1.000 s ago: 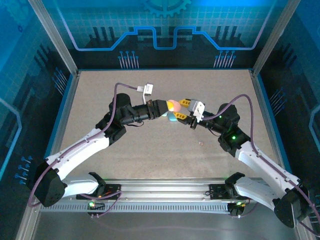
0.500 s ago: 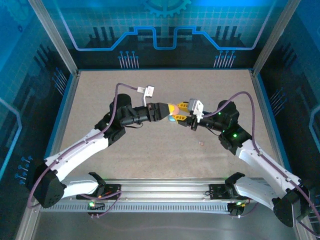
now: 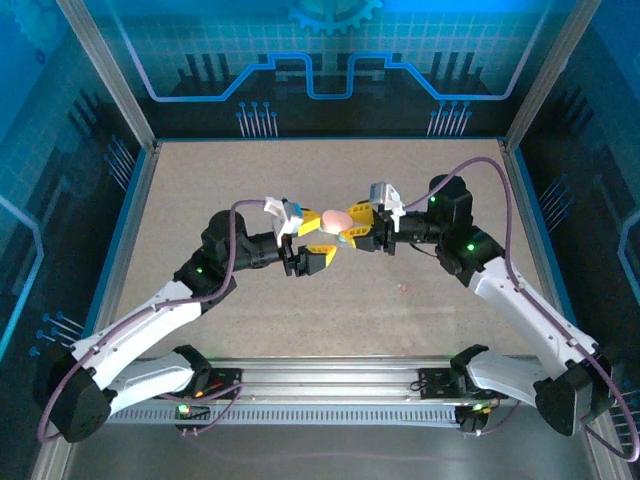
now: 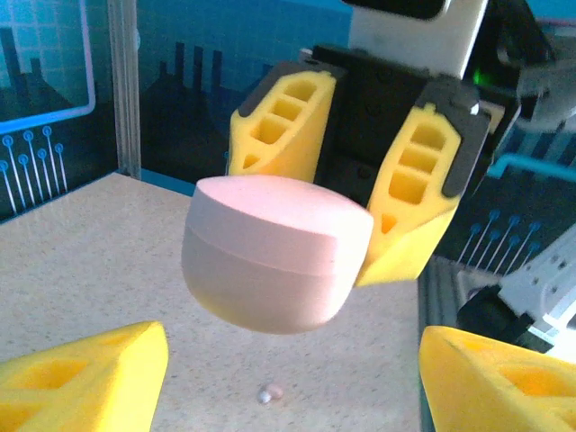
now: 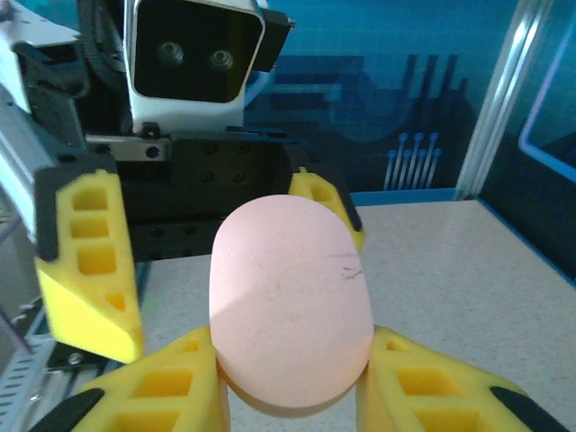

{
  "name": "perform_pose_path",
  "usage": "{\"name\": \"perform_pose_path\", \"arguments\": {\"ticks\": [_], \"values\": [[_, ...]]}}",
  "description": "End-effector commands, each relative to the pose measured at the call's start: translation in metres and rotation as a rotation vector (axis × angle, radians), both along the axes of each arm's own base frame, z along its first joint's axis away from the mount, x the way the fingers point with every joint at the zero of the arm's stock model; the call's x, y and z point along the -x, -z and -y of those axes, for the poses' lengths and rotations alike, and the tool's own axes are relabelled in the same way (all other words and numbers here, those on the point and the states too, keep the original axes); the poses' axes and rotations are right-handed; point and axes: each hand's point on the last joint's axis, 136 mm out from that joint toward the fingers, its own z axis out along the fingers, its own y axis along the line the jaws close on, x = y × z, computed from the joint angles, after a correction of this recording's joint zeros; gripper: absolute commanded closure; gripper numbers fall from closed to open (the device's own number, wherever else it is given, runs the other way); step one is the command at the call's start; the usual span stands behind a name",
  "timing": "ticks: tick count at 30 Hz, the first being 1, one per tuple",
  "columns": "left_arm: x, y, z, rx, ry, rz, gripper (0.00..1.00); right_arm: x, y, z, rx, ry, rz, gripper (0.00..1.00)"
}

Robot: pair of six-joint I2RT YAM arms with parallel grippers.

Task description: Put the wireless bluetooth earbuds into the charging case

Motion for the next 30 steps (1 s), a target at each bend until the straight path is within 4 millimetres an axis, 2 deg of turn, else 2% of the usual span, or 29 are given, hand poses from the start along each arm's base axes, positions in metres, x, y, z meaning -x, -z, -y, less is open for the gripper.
{"name": "perform_pose_path", "arguments": {"ticks": [1,8,15,30], "values": [[0.0071,-0.0144,0.0032,-0.008,0.044,0.183,0.27,0.0131,-0.0064,0.0001,0.0,-0.085,-0.037,0.67],[0.0088,-0.02,0.0048,0.022,0.062,0.163,0.35,0.0142,-0.0035,-0.001,0.017,-0.107,-0.038,0.66],[0.0078,-0.0158,0.0088,0.007,0.084,0.118,0.43,0.0142,-0.0045,-0.0005,0.017,-0.102,-0.022,0.66],[0.0116,-0.0229,0.012,0.042,0.119,0.098,0.43,0.0148,0.0031,0.0024,0.033,-0.086,0.015,0.65]]}}
